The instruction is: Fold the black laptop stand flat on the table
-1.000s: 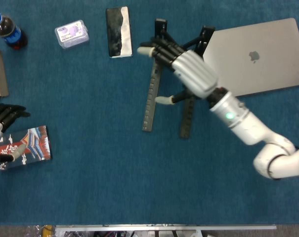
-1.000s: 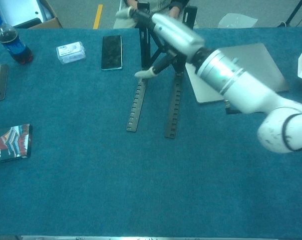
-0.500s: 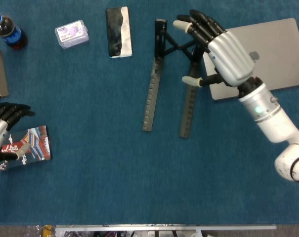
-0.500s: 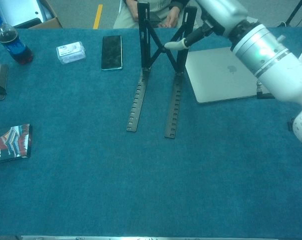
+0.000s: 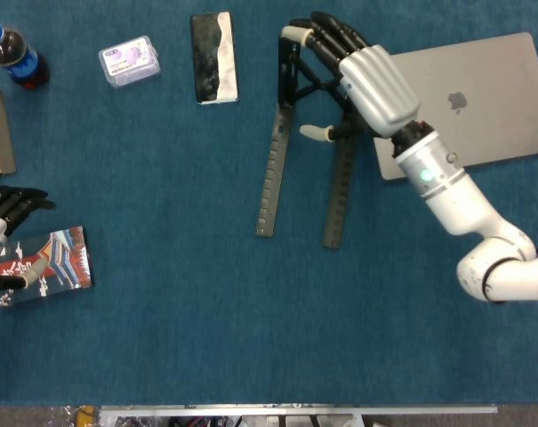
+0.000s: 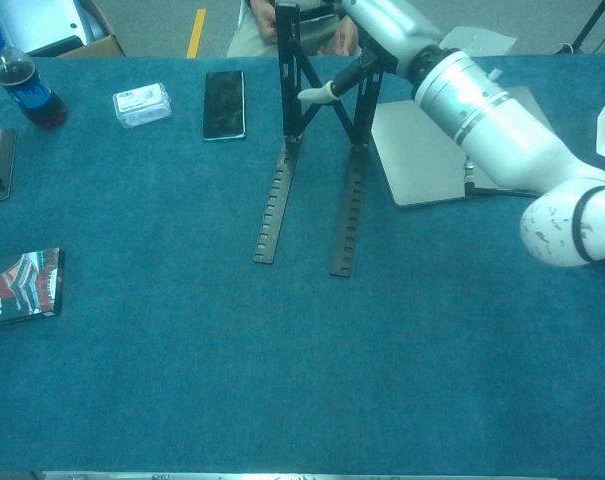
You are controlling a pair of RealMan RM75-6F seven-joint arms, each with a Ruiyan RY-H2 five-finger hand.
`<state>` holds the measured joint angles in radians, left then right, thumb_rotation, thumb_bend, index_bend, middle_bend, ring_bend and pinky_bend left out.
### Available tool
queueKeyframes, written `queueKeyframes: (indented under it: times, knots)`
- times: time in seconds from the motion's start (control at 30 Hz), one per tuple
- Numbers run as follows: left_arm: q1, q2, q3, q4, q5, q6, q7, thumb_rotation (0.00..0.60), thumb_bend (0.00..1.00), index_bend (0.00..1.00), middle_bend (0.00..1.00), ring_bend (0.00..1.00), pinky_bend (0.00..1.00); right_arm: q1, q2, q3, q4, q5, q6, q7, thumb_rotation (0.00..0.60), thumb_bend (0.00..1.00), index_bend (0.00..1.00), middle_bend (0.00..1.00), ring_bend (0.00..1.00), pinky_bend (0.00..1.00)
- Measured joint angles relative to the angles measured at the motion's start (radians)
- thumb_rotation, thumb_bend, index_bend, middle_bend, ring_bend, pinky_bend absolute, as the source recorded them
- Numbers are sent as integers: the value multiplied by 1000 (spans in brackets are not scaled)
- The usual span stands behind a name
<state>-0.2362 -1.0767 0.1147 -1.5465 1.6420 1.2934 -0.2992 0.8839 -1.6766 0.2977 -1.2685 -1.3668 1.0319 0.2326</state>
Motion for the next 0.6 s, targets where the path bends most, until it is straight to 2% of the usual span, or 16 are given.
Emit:
queueKeyframes:
  times: [0.17,0.33,0.43,0.6]
  knots:
    - [3,3,-1,-1,3,8,-1,600,280,229,188,148,110,19,-23,4,24,2,-19,25,600,0,131,118,0,137]
    - [7,4,2,0,3,10,-2,600,280,229,188,148,110,17,-12,-8,4,-15,-18,41,600,0,130,118,13,148]
    - [7,2,2,0,4,9,-1,600,280,228,188,148,110,13,2,-16,-17,-22,-20,48,600,0,119,118,76,190]
    - [6,1,2,-3,8,11,3,600,280,228,188,148,110,3,22,-34,-60,-35,-22,61,600,0,117,118,99,253]
